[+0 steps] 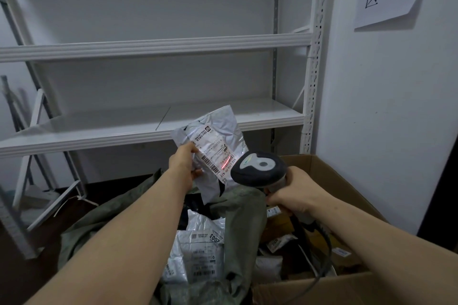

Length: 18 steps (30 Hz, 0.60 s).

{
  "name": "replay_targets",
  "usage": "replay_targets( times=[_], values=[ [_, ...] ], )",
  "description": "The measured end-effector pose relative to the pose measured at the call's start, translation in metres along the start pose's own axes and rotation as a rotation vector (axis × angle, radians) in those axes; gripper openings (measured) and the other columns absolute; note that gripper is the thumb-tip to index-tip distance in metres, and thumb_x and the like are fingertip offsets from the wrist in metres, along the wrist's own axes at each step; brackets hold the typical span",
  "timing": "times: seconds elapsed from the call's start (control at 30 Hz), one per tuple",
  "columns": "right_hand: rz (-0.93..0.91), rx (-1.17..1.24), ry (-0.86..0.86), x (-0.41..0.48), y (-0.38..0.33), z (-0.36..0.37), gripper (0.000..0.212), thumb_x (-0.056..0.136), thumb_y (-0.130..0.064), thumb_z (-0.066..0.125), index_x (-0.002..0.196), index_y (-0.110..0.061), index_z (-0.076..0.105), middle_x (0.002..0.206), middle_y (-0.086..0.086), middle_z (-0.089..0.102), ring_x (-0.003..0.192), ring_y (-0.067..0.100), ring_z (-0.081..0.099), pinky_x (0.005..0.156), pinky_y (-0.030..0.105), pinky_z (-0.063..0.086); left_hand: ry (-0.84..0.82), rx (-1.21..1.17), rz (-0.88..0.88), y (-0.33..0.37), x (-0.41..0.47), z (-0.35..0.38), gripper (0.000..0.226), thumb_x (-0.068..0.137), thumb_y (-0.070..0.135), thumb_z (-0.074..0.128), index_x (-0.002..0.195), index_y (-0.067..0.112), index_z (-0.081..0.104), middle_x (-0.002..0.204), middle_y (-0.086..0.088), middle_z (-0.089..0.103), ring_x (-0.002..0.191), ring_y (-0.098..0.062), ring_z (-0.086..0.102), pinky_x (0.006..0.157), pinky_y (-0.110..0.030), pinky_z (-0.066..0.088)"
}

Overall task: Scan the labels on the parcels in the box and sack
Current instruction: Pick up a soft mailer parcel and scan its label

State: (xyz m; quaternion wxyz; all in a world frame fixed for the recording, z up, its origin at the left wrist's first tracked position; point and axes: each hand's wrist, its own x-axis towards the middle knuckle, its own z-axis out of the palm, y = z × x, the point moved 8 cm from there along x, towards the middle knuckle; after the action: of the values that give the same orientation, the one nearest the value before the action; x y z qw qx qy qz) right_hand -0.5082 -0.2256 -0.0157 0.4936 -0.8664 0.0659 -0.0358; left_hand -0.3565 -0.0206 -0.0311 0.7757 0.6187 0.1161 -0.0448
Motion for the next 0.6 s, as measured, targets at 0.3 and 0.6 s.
replay_targets(
  times=[0.3,0.6],
  values=[
    [0.035,-0.013,-0.004,0.0060,0.0071,0.0018,0.030,0.068,0.003,0.073,0.094,-0.005,0.060,0.084,0.013,0.063,0.059,0.014,0.058,0.049,0.020,0.047,-0.004,-0.024,-0.009,-0.0013,0.0035,-0.0036,0.009,0.077,0.007,0.053,0.084,0.013,0.049,0.087,-0.011,0.056,0.080,-0.026,0.055,0.059,-0.031,0.046],
    [0.021,-0.029,0.008,0.0004,0.0010,0.0007,0.034,0.069,0.002,0.074,0.101,-0.002,0.063,0.097,0.019,0.067,0.082,0.028,0.067,0.064,0.029,0.056,-0.057,-0.056,-0.034,-0.0010,0.0024,-0.0012,0.027,0.067,0.017,0.057,0.093,0.011,0.056,0.090,-0.011,0.060,0.076,-0.025,0.056,0.057,-0.030,0.047]
  ],
)
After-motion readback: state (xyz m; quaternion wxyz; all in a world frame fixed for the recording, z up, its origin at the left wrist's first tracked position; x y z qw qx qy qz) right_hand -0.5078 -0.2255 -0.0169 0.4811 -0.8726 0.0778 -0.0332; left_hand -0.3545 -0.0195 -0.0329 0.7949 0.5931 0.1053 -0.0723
